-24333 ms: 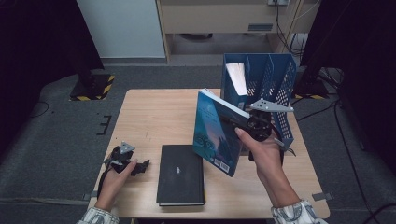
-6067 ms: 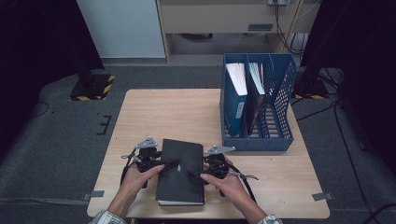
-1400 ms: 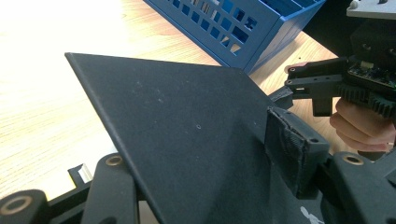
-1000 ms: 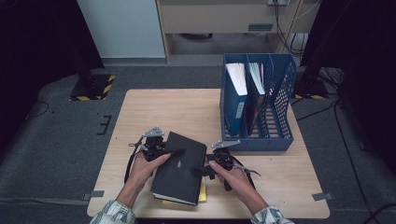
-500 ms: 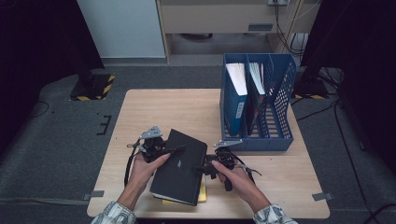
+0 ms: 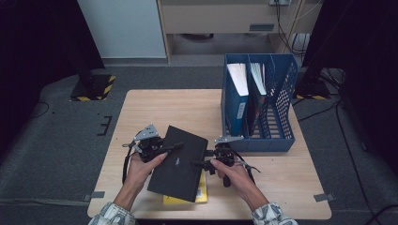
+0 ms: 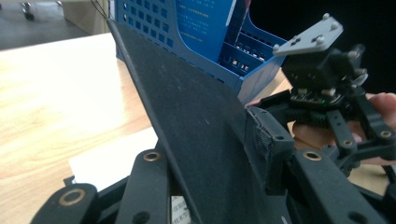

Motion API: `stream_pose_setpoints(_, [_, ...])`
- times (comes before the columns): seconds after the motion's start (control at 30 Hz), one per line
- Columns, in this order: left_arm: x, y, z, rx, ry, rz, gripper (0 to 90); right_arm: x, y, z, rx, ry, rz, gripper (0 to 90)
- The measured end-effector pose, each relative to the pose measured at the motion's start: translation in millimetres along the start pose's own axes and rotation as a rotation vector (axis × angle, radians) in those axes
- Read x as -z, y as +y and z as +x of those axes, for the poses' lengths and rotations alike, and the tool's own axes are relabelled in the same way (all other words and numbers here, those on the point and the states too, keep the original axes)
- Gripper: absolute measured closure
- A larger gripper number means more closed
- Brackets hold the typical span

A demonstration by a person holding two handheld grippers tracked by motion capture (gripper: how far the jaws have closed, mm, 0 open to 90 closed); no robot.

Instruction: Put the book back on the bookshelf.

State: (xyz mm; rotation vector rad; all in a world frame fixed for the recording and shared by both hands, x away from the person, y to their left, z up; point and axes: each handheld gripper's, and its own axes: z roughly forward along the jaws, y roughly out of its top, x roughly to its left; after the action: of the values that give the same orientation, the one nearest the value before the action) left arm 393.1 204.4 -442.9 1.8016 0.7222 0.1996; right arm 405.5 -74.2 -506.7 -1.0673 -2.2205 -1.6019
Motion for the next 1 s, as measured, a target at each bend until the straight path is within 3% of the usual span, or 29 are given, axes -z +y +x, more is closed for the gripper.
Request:
stream_pose_setpoints(0.33, [4.9, 2.1, -0.1, -0.045, 0.002, -0.076, 61.7, 8.2, 20.7, 8.3, 0.065, -0.054, -0.002, 12.6])
stream_pose_setpoints(0.53, [7.6, 2.4, 1.1, -0.055, -0.003, -0.088, 60.5, 10.7, 28.1, 13.4, 0.100, -0.072, -0.003, 16.1])
stream_pose_setpoints(0.77, [7.1, 4.5, 2.5, -0.063, 0.004, -0.108, 61.3, 10.8, 36.0, 14.1, 0.107, -0.089, 0.002, 18.1])
stream_pose_setpoints(0.83, [6.0, 7.3, 2.8, -0.062, -0.001, -0.118, 62.4, 11.6, 40.3, 14.5, 0.110, -0.091, 0.000, 18.8])
stream_pose_setpoints(1.0, [0.4, 20.8, 2.2, -0.103, -0.009, -0.134, 65.6, 16.3, 57.0, 13.6, 0.136, -0.122, -0.012, 19.8])
